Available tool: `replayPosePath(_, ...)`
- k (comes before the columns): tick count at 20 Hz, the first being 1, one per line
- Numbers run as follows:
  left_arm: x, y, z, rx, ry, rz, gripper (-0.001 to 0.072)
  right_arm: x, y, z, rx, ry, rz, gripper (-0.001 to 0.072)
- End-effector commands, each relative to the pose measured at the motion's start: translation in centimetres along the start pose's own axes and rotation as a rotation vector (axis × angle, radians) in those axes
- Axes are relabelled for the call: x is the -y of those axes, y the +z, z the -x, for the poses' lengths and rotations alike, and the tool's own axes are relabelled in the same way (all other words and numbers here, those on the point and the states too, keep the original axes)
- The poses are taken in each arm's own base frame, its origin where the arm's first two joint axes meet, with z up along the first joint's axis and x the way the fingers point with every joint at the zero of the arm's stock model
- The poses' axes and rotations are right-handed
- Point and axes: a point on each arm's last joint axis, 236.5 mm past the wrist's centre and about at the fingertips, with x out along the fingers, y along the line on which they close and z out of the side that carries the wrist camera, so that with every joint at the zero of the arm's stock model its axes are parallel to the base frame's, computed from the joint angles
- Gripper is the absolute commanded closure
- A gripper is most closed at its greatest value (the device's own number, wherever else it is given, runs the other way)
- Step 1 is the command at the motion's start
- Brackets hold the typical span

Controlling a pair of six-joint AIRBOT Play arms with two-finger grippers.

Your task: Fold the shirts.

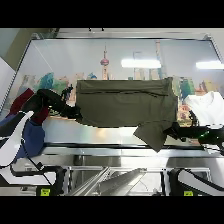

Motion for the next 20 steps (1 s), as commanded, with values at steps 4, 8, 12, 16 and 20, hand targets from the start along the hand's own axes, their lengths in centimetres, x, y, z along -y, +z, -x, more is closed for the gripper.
replayPosePath(4,-0.2,-2.2,2.3,-0.057,-0.05,0.065,0.0687,-6.1,-0.2,1.8,-0.006,0.15,0.177,0.0688)
replayPosePath(8,-1.1,-3.0,7.6,0.048,-0.02,0.088,0.0688,-5.4,1.1,7.0,0.147,-0.049,0.203,0.0689)
replayPosePath(12,-1.5,-5.4,8.9,0.063,-0.022,0.12,0.0687,-7.4,1.3,10.1,0.272,-0.083,0.283,0.0689)
replayPosePath(16,-2.4,-3.1,8.7,0.09,-0.008,0.103,0.0687,-13.8,5.8,11.7,0.513,0.048,0.469,0.0689)
replayPosePath(20,-3.0,2.7,9.6,0.128,0.017,0.05,0.0687,-16.8,11.3,9.0,0.526,0.077,0.545,0.0688)
